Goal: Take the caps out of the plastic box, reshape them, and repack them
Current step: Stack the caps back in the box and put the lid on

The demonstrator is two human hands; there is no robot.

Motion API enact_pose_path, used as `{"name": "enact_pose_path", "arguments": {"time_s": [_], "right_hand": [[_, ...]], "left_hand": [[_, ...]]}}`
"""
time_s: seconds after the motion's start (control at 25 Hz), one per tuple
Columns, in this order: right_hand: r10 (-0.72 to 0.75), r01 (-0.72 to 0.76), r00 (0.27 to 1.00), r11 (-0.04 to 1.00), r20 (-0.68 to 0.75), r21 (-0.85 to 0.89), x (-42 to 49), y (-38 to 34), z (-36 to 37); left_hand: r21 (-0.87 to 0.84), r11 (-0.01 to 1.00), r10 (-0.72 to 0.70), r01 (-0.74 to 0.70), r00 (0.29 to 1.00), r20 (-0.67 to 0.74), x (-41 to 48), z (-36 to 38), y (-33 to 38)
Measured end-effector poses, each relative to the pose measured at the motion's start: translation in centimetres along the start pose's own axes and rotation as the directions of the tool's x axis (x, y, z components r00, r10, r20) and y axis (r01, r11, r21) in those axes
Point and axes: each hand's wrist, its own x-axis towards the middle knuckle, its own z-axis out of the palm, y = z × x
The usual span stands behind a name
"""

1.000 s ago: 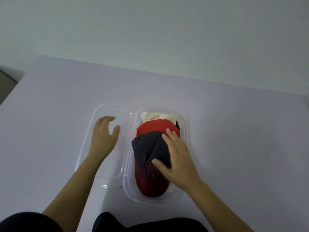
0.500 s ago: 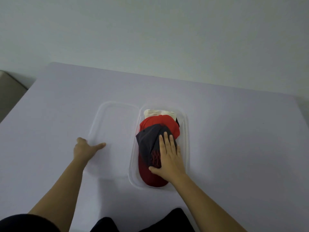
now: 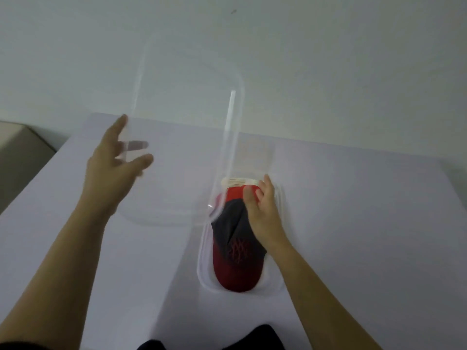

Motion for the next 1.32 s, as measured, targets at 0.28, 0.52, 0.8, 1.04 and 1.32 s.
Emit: {"name": "enact_pose_path", "arguments": {"time_s": [0.28, 0.52, 0.8, 1.04, 1.32], "right_hand": [[0.203, -0.214, 0.954, 0.976, -0.220, -0.028, -1.3, 2.9, -4.7], [0.299, -0.327, 0.916, 0.943, -0.266, -0.067, -1.8, 8.3, -4.0], [0.344, -0.353, 0.894, 0.936, -0.286, 0.022, -1.4, 9.6, -3.5], [0.291, -0.312, 0.910, 0.950, -0.294, -0.025, -1.4, 10.2, -3.4], [0.187, -0.266, 0.922, 0.943, -0.340, -0.201, -1.4, 11.0, -2.7]], "left_hand": [[0.117, 0.946, -0.323, 0.301, 0.894, 0.310, -6.4, 11.6, -5.5], [0.271, 0.945, -0.271, 0.182, 0.900, 0.342, -8.6, 14.8, -10.7], [0.325, 0.937, -0.248, 0.126, 0.897, 0.365, -7.9, 15.6, -12.3], [0.347, 0.935, -0.197, 0.074, 0.921, 0.335, -8.1, 15.9, -13.0], [0.391, 0.920, -0.165, 0.026, 0.931, 0.325, -8.6, 15.9, -13.2]]}}
